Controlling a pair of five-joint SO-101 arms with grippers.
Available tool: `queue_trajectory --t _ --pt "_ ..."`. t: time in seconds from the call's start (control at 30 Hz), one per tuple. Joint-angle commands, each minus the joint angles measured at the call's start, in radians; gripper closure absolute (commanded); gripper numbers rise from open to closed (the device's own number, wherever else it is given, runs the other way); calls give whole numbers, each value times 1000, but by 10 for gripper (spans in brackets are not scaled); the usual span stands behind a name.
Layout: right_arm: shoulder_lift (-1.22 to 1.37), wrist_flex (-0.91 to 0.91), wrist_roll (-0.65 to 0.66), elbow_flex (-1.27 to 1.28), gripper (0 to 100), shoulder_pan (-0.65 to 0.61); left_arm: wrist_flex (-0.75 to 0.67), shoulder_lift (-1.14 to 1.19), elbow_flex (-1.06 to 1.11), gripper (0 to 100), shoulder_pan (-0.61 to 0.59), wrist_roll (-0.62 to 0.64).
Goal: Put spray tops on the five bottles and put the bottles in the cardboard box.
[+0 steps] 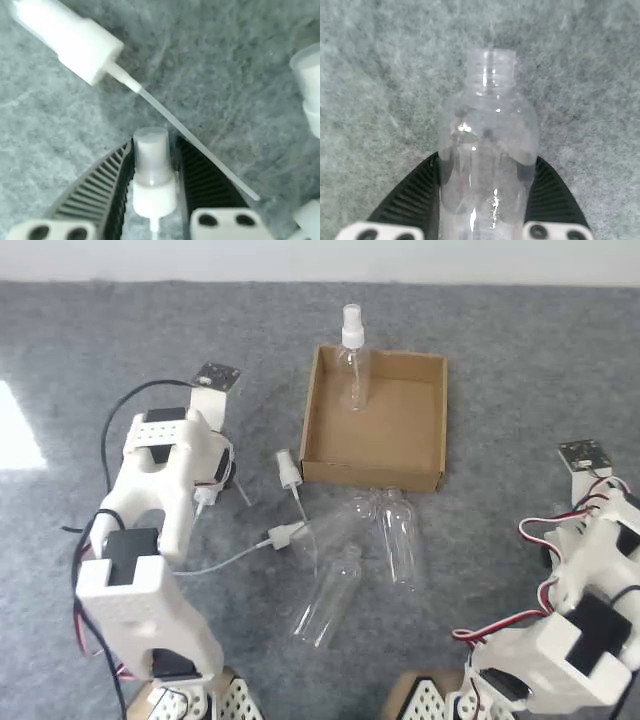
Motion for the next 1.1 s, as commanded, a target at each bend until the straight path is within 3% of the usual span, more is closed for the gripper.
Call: queue_trajectory --t 0.0,0.07,0.2,0.33,0.5,0.67,0.83,1.07 --pt "-2 -8 18 -55 885 12 -21 -17 -4 951 2 0" --pt "-2 -8 18 -55 884 12 -20 -20 -7 994 0 0" --pt "-12 -10 18 -55 838 13 52 -100 -48 991 -23 3" --pt "-13 -10 17 -61 742 12 157 -290 -97 991 -41 64" --pt "-42 -8 3 -86 731 4 221 -539 -61 991 -9 150" --pt "-125 61 -38 -130 719 -5 180 -698 82 991 72 198" --pt "-136 137 -40 -221 624 -50 77 -775 228 991 109 233" --pt "-5 272 -38 -437 765 -111 -2 -861 366 990 114 233"
